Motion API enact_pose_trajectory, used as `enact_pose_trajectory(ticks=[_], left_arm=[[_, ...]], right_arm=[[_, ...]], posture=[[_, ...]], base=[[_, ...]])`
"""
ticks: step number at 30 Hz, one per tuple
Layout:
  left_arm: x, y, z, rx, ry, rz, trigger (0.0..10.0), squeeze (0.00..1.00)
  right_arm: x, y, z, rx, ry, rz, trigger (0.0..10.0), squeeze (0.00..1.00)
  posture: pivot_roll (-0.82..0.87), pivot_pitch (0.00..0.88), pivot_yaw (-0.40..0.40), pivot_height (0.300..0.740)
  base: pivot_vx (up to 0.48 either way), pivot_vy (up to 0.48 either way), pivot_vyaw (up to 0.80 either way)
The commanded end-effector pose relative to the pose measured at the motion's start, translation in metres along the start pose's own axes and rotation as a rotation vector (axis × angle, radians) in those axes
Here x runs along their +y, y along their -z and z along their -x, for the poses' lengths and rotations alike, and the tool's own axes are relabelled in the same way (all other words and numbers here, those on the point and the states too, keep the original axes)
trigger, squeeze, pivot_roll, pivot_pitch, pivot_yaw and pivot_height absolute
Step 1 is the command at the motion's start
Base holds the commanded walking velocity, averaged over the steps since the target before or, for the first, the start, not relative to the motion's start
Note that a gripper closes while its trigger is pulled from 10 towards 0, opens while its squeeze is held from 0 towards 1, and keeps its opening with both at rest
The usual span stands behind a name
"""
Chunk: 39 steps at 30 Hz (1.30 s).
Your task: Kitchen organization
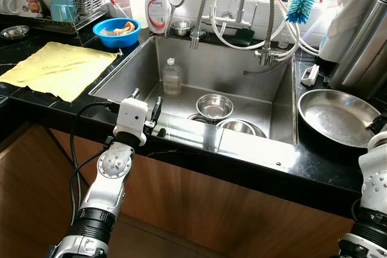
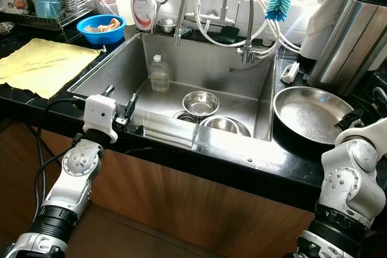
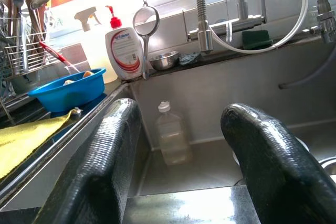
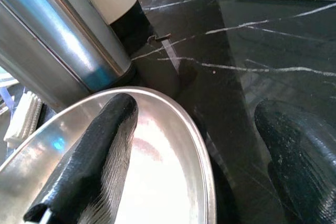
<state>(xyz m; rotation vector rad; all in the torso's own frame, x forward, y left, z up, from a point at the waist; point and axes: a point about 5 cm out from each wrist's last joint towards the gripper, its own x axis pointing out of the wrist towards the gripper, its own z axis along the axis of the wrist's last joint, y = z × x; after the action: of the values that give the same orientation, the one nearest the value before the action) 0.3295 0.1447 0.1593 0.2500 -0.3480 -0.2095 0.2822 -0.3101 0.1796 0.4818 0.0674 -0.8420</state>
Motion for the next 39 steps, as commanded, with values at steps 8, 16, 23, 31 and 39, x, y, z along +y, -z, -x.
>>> enact_pose_trajectory(ticks=[8, 16, 23, 31, 39], left_arm=[[0.001, -0.003, -0.004, -0.014, 0.014, -0.024, 10.0, 0.00], [0.001, -0.004, -0.004, -0.017, 0.015, -0.023, 10.0, 0.00], [0.000, -0.004, -0.004, -0.016, 0.016, -0.023, 10.0, 0.00], [0.000, -0.004, -0.004, -0.015, 0.015, -0.025, 10.0, 0.00], [0.000, -0.004, -0.004, -0.016, 0.015, -0.024, 10.0, 0.00]], right_arm=[[0.002, 0.017, -0.001, 0.109, -0.029, -0.024, 10.0, 0.00], [0.003, 0.025, -0.001, 0.150, -0.036, -0.036, 4.9, 0.00], [0.003, 0.025, -0.002, 0.151, -0.039, -0.043, 0.0, 0.00], [0.004, 0.025, -0.003, 0.152, -0.041, -0.048, 0.0, 0.00], [0.006, 0.025, -0.003, 0.148, -0.045, -0.057, 0.0, 0.00]], posture=[[0.07, 0.000, -0.024, 0.740], [0.07, 0.000, -0.023, 0.740], [0.07, 0.000, -0.025, 0.740], [0.07, 0.000, -0.025, 0.740], [0.07, 0.000, -0.028, 0.740]], base=[[0.000, 0.000, 0.00], [0.000, 0.000, 0.00], [0.000, 0.000, 0.00], [0.000, 0.000, 0.00], [0.000, 0.000, 0.00]])
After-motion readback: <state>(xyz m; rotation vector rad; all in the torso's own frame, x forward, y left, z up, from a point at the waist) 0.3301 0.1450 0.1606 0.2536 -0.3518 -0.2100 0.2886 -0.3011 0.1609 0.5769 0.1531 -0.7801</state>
